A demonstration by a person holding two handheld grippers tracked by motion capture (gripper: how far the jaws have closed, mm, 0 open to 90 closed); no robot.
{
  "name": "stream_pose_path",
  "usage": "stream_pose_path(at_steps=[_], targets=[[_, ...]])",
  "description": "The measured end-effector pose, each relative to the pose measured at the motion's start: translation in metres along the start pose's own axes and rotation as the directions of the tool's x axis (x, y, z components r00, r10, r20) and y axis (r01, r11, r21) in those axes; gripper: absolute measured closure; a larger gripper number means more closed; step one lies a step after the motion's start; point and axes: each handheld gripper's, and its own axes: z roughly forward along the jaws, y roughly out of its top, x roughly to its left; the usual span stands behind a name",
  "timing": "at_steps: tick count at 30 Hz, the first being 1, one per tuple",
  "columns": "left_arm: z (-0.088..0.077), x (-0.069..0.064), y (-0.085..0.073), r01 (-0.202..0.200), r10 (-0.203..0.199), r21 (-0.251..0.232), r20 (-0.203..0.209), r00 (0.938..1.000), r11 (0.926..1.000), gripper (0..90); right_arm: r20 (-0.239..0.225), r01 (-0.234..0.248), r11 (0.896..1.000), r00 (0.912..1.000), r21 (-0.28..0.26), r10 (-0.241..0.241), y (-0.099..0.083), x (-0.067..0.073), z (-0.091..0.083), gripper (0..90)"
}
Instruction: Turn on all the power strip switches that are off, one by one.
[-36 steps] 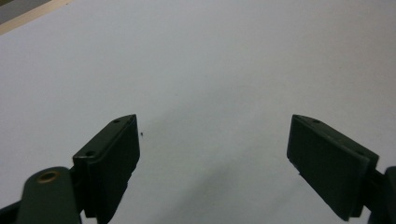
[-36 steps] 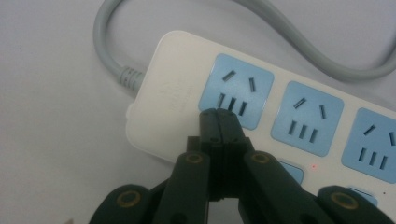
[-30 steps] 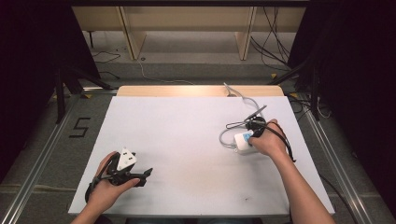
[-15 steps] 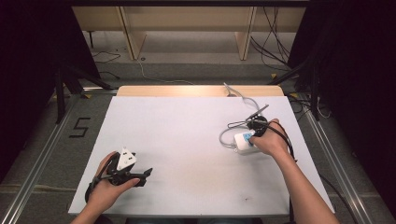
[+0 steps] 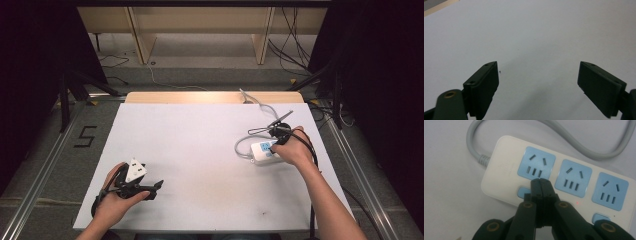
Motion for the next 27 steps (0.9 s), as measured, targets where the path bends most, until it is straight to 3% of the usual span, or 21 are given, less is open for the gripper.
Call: stream_pose_path(at_steps=[27], targets=[[0.000,0.000,0.000,0.003,-0.003,0.001,0.002,1.0000,1.0000,17.3,0.024,-0.052,0.999,0.9984,0.011,0.051,-0.004,-0.024,-0.009,90.0]])
